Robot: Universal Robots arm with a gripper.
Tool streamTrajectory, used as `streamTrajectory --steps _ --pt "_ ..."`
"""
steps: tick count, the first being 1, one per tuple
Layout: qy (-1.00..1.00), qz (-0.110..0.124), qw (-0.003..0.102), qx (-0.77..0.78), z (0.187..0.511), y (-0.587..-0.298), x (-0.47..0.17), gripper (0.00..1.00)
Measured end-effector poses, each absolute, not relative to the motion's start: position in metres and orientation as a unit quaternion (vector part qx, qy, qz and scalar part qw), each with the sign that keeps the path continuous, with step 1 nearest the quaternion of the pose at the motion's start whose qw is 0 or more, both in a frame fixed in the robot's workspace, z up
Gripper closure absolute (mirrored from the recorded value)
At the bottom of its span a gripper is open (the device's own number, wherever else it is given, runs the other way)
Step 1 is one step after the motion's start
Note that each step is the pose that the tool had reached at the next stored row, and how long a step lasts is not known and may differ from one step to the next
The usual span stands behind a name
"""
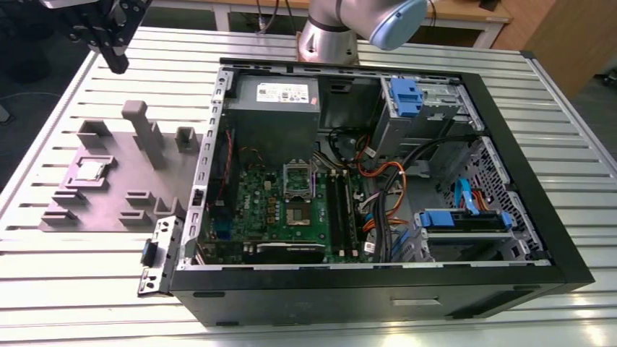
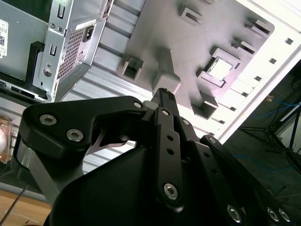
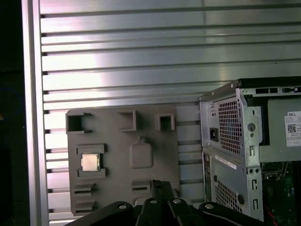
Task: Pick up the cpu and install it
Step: 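Reach for the cpu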
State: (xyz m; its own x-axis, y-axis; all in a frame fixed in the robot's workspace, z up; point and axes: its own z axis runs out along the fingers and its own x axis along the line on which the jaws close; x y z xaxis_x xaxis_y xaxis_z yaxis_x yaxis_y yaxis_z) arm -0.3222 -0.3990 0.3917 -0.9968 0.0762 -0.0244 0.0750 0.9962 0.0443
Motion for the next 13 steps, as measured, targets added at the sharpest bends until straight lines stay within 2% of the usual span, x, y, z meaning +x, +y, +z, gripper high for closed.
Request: streamTrajectory --steps 13 --pt "0.999 0.022 0.013 0.038 0.3917 -0.3989 -0.3253 0.89"
